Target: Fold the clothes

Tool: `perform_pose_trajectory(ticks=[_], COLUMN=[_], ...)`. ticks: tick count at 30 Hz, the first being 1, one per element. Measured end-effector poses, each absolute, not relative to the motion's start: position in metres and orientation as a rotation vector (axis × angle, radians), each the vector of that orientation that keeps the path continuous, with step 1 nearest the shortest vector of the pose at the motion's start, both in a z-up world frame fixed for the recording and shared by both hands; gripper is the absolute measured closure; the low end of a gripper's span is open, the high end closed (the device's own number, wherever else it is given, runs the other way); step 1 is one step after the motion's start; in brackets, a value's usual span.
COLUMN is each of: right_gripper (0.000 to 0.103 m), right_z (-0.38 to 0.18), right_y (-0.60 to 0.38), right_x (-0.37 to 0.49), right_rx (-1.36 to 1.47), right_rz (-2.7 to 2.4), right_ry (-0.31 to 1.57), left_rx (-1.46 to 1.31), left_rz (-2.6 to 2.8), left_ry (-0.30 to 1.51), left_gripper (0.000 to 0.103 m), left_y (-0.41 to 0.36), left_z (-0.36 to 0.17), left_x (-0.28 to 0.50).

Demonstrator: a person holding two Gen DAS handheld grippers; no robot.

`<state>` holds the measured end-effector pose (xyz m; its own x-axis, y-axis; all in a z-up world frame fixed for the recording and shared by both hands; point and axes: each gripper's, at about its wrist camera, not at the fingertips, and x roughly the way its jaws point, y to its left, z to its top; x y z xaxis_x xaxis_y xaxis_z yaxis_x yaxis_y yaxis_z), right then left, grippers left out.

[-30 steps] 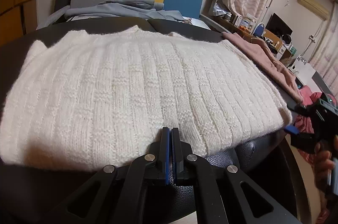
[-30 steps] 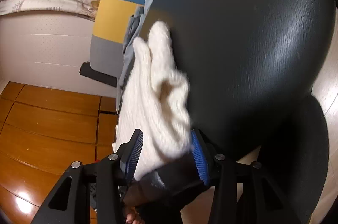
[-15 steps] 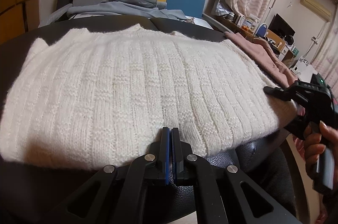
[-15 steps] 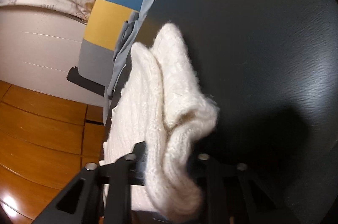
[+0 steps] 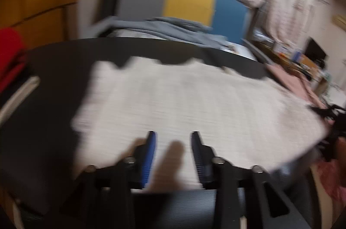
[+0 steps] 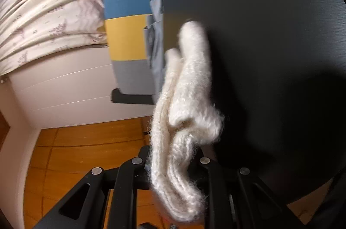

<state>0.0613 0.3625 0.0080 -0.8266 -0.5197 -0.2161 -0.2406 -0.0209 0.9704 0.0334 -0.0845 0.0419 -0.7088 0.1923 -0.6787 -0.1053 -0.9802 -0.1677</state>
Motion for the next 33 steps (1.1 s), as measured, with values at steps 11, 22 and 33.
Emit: perform_pose_trajectory(ticks=[11, 22, 33], right_gripper=[0.086, 0.086, 0.073], right_z=[0.111, 0.105, 0.045], right_y=[0.271, 0.085, 0.009], right_x=[-0.003, -0.086, -0.083], right_rx=[0.906, 1.212, 1.484], right_rz=[-2.051, -1.991, -1.981], right_ry=[-1.634, -1.163, -0.907], left_rx=[-1.164, -1.077, -1.033], left_rz=[2.788, 2.736, 2.714], left_ry=[-0.114, -0.291, -0.356], left_gripper=[0.064, 0.064, 0.064], left_y=[-0.113, -0.12, -0.122], left_z=[0.008, 0.004, 0.002], left_x=[0.026, 0.025, 0.031])
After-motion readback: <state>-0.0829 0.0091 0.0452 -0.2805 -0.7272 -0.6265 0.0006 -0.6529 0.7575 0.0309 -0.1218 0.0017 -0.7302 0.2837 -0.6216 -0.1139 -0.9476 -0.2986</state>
